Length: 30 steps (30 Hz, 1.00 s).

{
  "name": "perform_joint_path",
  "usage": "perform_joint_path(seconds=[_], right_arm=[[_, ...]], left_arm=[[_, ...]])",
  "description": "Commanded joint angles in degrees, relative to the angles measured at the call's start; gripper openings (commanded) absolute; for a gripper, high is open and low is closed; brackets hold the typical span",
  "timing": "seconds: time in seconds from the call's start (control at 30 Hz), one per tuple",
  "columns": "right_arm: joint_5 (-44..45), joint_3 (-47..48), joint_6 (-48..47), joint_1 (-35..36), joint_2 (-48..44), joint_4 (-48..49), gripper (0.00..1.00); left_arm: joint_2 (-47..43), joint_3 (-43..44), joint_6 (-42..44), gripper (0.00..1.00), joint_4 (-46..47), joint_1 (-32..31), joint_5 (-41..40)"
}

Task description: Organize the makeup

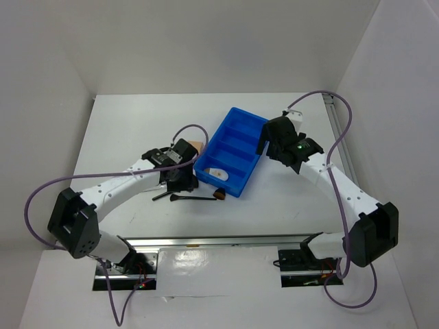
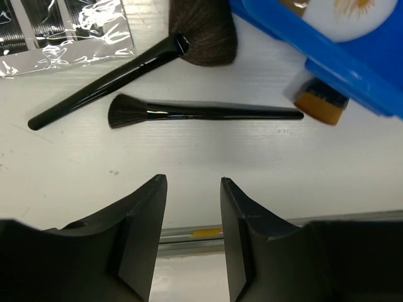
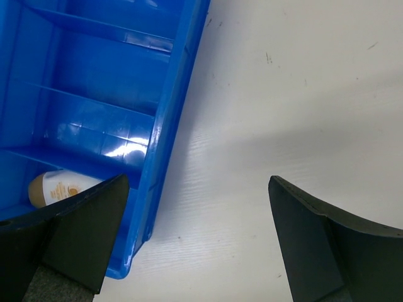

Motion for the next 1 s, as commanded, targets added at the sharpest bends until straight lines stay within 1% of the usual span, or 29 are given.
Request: perform_joint_path(seconds=[0.0, 0.03, 0.07, 0.1, 0.13, 0.17, 0.2, 0.23, 0.3, 0.33, 0.37, 0.4, 0.43, 0.5, 0.53, 0.57, 0.6, 0.67, 0.73, 0.77, 0.87, 0.97], right_arm=[[-0.6, 1.9, -1.2, -0.2, -0.4, 2.4, 0.99], [-3.3, 1.9, -2.5, -0.2, -0.4, 3.1, 0.99], [-5.8, 1.9, -7.9, 0.6, -0.4, 4.5, 0.99], [-8.9, 1.1, -11.4, 1.5, -1.8, 8.5, 0.99], [-16.7, 0.3, -15.4, 2.5, -2.4, 10.8, 0.98], [-21.2, 0.3, -22.6, 5.2, -2.4, 12.5, 0.98], [-24.6, -0.3, -24.8, 6.8, -2.4, 13.5, 0.98], [-27.0, 0.9, -26.0, 8.6, -1.2, 13.0, 0.97], [-27.7, 3.4, -28.5, 13.3, 1.6, 10.6, 0.97], [-28.4, 6.0, -28.5, 14.9, 5.1, 8.0, 0.97], [-28.4, 7.0, -29.3, 16.7, 6.6, 7.3, 0.97], [-28.4, 7.7, -30.2, 20.2, 7.9, 7.3, 0.97], [-28.9, 8.9, -30.2, 22.0, 10.4, 7.3, 0.97], [-28.9, 10.0, -31.0, 26.4, 13.2, 7.3, 0.97], [-28.9, 11.5, -31.7, 27.6, 16.6, 8.0, 0.95], [-28.0, 12.5, -31.7, 28.6, 18.4, 8.0, 0.95], [-27.3, 13.7, -32.8, 30.7, 20.2, 8.0, 0.89], [-26.6, 15.9, -33.9, 32.1, 24.7, 9.3, 0.8], [-26.6, 16.7, -35.1, 32.6, 27.2, 10.6, 0.72], [-26.6, 16.7, -35.1, 32.6, 29.3, 12.4, 0.66], [-25.2, 17.3, -37.4, 32.6, 33.4, 15.5, 0.64], [-25.2, 19.6, -39.0, 32.6, 36.7, 16.1, 0.61]], left_arm=[[3.4, 3.7, -9.9, 0.52, -4.2, 1.2, -1.8], [3.9, 4.2, -12.6, 0.54, -6.2, 1.2, -2.9], [3.9, 4.7, -16.4, 0.54, -8.0, 1.2, -5.2], [3.0, 4.7, -16.5, 0.54, -8.5, 1.8, -5.8], [2.1, 5.3, -16.5, 0.56, -8.6, 1.8, -6.7], [1.0, 5.3, -17.0, 0.57, -9.1, 2.7, -7.5], [-1.0, 7.1, -15.9, 0.61, -9.1, 3.5, -8.0], [-1.9, 8.0, -15.3, 0.63, -9.6, 5.9, -8.0], [-2.4, 11.5, -12.5, 0.68, -10.1, 9.0, -7.5], [-3.0, 13.0, -11.5, 0.72, -10.7, 12.5, -6.6], [-3.0, 14.3, -10.3, 0.74, -11.4, 14.4, -6.1], [-2.4, 15.6, -8.0, 0.77, -12.4, 16.3, -4.6], [-2.4, 18.4, -6.9, 0.8, -13.1, 19.9, -3.8], [-0.8, 21.0, -4.9, 0.84, -15.1, 23.6, -2.4], [-0.8, 23.1, -3.3, 0.84, -15.1, 27.0, -1.1], [-0.8, 24.0, -2.4, 0.85, -15.8, 28.6, -0.3], [-0.8, 25.7, -1.1, 0.85, -16.3, 30.3, 0.4], [-0.8, 26.9, -0.6, 0.85, -16.8, 34.4, 1.0], [-2.4, 27.0, 0.0, 0.85, -17.3, 36.7, 1.6], [-3.2, 27.0, 0.0, 0.85, -16.5, 38.4, 2.1], [-5.2, 24.8, 1.5, 0.85, -15.3, 40.4, 5.0], [-5.2, 24.2, 2.0, 0.85, -14.8, 40.4, 5.5]])
